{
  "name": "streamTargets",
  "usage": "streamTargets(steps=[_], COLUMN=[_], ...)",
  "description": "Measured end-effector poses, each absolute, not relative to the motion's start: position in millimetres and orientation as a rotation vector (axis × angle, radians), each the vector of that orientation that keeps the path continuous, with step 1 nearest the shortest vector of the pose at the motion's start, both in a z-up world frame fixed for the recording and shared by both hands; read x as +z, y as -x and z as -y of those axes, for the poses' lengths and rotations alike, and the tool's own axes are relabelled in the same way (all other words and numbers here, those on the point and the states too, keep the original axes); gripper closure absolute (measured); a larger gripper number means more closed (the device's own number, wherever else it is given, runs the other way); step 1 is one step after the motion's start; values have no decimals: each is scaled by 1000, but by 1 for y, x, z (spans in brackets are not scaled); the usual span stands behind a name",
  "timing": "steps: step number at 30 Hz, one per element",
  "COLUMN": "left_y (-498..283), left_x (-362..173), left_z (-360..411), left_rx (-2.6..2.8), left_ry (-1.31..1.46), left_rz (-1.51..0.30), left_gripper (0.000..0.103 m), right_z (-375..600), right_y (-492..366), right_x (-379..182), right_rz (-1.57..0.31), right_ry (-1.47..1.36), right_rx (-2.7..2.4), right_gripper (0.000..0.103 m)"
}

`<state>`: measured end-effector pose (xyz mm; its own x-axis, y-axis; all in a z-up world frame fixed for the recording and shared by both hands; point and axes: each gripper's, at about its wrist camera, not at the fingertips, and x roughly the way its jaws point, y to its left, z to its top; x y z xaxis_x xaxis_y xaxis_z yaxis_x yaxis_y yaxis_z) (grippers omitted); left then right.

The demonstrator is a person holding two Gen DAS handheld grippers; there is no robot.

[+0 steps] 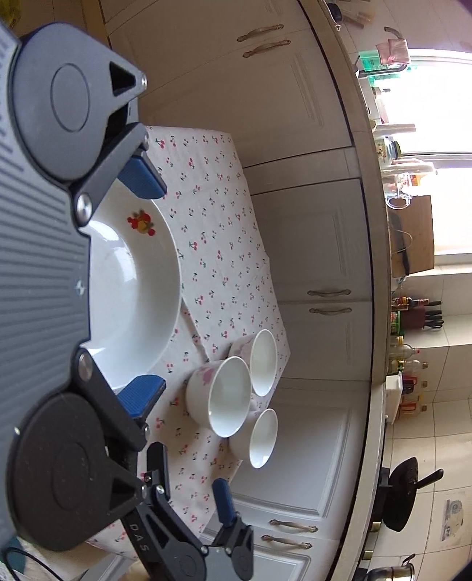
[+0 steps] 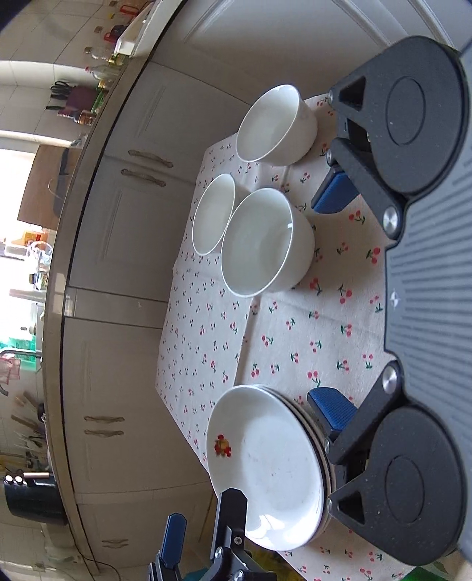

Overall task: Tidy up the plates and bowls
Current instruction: 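Move the left tool toward a plain white bowl, then close the left tool on the rim of the white bowl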

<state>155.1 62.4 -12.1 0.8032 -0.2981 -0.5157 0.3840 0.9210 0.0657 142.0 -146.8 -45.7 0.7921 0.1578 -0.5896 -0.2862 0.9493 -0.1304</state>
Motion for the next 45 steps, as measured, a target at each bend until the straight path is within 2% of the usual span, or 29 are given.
streamTargets(steps=[19, 33, 37, 43, 45], left_y=[-231, -299, -311, -323, -324], left_x=[1, -35, -46, -54, -54], left_z=[14, 77, 86, 92, 94], left_rx=[-410, -503, -527, -574, -587], left_ry=[-187, -241, -257, -241, -239], left_rz=[-624, -737, -778, -814, -819], left_gripper=[1, 4, 22, 33, 36], right_z=[190, 189, 187, 186, 185], right_y=[-178, -214, -221, -225, -225], right_x=[-53, -74, -79, -82, -82], right_rz=[-605, -608, -611, -606, -604], right_ry=[122, 151, 162, 175, 179], right_rx=[197, 227, 235, 260, 263], right_gripper=[0, 1, 2, 16, 16])
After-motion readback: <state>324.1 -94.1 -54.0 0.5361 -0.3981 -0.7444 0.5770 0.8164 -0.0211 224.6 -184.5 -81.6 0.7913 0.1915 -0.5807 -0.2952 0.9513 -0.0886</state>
